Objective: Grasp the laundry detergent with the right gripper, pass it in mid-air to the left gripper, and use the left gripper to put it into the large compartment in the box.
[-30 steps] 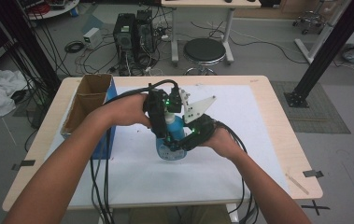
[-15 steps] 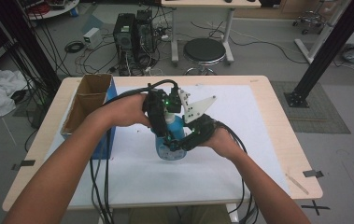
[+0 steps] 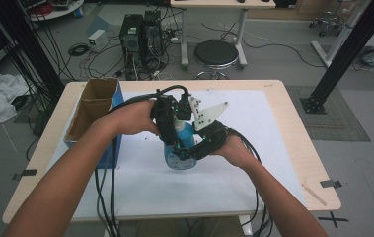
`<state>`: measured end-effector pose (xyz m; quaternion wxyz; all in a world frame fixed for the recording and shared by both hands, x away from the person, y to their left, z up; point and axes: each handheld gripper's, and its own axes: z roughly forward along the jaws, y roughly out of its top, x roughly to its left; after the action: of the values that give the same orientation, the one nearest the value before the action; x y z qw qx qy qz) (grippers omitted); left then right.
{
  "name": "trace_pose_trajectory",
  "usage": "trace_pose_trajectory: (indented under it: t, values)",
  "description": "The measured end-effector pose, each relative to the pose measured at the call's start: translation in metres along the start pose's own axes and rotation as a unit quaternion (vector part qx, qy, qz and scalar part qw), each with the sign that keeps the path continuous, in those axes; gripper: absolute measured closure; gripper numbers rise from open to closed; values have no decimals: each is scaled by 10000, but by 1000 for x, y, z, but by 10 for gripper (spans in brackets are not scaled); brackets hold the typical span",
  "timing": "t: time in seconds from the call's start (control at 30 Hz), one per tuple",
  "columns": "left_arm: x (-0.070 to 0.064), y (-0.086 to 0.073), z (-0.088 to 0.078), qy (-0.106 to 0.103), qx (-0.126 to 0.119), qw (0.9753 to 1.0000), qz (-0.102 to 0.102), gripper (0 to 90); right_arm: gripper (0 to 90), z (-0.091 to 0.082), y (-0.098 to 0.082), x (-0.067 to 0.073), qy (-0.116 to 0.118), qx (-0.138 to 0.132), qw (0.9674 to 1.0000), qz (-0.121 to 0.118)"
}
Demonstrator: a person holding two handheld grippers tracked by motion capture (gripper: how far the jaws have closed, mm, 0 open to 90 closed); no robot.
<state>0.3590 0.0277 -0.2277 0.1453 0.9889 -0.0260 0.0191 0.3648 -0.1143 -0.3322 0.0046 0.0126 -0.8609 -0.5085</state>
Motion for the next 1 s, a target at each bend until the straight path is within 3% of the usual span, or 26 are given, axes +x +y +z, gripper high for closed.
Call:
trace_pose_trajectory:
  t: [0.33, 0.4, 0.43, 0.47, 0.67, 0.7, 0.8, 0.9, 0.97, 1.0]
  values:
    - [-3, 6, -6, 18, -14, 10000, 46, 379, 442, -6, 2, 1, 29, -71, 10000, -52]
    - [-4, 8, -7, 11, 1, 10000, 41, 380, 285, -10, 2, -1, 257, -1, 9995, 184]
    - [-4, 8, -9, 15, -16, 10000, 20, 380, 285, -10, 2, -1, 257, -1, 9995, 184]
    - [-5, 8, -10, 30, -36, 10000, 3, 380, 220, -15, -1, -2, 287, 180, 9991, 273]
    - [-5, 3, -19, 125, -46, 9998, -119, 379, 209, -39, -12, -5, 177, 196, 9984, 506]
    - [-4, 2, -20, 144, -24, 9997, -191, 379, 114, -44, -13, -4, 86, 267, 9980, 562]
    - [-4, -2, -23, 225, 11, 9992, -342, 379, 109, -58, -17, -6, -236, 579, 9941, 886]
    - [-2, -6, -25, 292, 63, 9985, -465, 379, 108, -70, -23, -8, -748, 1033, 9842, 1227]
    - [-1, -9, -27, 354, 93, 9978, -560, 379, 108, -77, -27, -9, -889, 1295, 9796, 1254]
    - [0, -11, -28, 376, 127, 9974, -609, 379, 108, -80, -29, -9, -825, 1468, 9769, 1317]
